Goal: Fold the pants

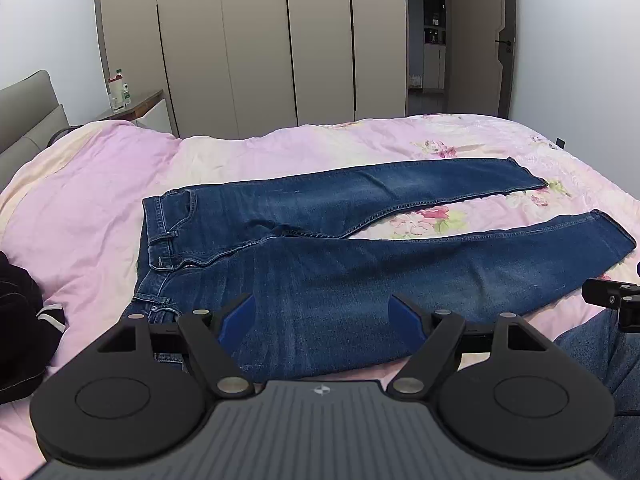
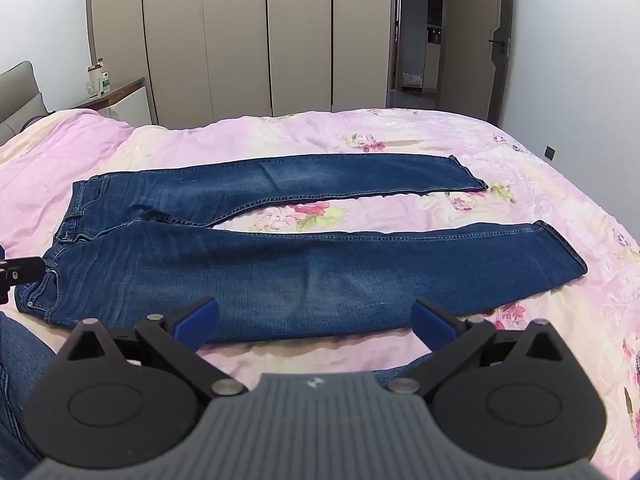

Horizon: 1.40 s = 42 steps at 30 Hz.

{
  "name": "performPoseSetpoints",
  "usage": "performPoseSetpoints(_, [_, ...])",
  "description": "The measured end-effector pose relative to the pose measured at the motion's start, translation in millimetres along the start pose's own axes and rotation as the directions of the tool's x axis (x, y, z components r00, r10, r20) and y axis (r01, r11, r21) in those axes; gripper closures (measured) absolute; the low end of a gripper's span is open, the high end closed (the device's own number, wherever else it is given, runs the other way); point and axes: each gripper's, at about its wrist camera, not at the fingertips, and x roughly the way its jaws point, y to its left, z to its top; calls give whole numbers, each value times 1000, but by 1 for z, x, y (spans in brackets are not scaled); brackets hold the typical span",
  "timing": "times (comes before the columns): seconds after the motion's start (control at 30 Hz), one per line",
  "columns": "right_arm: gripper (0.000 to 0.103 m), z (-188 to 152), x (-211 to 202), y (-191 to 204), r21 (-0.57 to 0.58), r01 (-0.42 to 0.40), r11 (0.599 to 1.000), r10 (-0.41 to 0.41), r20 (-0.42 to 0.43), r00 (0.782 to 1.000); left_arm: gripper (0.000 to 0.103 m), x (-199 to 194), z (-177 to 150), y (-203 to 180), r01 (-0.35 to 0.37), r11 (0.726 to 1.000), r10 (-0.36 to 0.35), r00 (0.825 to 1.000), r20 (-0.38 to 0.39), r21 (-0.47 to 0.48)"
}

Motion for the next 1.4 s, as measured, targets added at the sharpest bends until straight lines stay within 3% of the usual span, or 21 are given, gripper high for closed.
performPoseSetpoints(1.4, [5,-2,0,2,-1,10,1000,-10,-6,1000,14,2,-3,-3,-2,1000,2,1000,-10,9])
